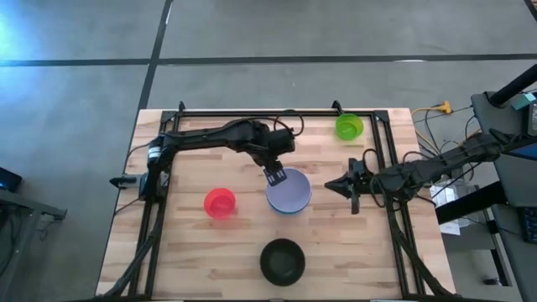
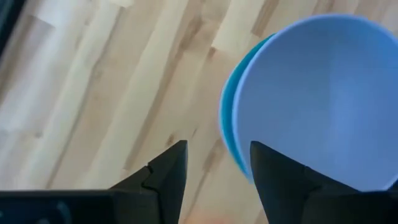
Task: Nest bowls inside each other
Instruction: Stack the black bowl on top of the violet bowl
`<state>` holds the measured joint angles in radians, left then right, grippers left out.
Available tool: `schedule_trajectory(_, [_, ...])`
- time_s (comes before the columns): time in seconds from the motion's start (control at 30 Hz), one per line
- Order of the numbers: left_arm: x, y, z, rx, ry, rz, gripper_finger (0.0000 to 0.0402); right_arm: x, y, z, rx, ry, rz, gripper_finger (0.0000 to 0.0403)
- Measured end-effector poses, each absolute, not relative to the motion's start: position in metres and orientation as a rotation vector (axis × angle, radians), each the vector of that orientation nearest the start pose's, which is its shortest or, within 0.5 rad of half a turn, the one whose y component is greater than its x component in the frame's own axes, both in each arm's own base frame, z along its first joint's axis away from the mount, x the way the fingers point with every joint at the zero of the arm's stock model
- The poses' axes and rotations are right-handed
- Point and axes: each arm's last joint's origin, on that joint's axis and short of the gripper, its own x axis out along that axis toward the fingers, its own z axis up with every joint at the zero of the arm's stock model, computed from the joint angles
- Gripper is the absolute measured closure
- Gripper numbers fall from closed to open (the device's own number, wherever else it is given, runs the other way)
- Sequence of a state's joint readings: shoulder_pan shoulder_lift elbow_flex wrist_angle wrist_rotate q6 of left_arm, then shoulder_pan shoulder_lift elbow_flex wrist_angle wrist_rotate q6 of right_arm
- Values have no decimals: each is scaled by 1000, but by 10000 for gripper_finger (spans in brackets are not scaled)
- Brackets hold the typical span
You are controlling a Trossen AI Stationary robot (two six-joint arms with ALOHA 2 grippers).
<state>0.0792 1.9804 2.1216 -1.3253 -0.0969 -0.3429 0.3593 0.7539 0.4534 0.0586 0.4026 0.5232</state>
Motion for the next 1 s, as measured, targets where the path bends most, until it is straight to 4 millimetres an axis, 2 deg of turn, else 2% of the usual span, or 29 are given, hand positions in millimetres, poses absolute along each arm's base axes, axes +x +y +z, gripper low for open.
schedule_trajectory(0.2, [365, 28, 368, -196, 1176, 346, 242, 190, 55, 243, 466, 123, -98, 394])
schedule_trajectory(0.33, [330, 18, 373, -133, 1175, 388, 242, 196, 58, 248, 489, 48, -84, 394])
schedule_trajectory(0.43, [298, 9, 369, -89, 1162, 408, 242, 192, 53, 257, 497, -16, -219, 394])
schedule_trajectory(0.53, [268, 2, 357, -151, 1106, 417, 242, 184, 45, 270, 486, -119, -437, 394])
schedule_trajectory(0.67, [233, -8, 341, -338, 991, 376, 242, 170, 35, 290, 420, -195, -690, 394])
schedule_trajectory(0.77, [213, -16, 334, -508, 891, 325, 242, 159, 30, 302, 441, -213, -786, 394])
schedule_trajectory(0.87, [199, -29, 331, -577, 791, 209, 242, 154, 31, 306, 537, -185, -649, 394])
schedule_trajectory(1.0, [186, -48, 323, -626, 712, 71, 242, 155, 44, 298, 689, 45, -148, 394])
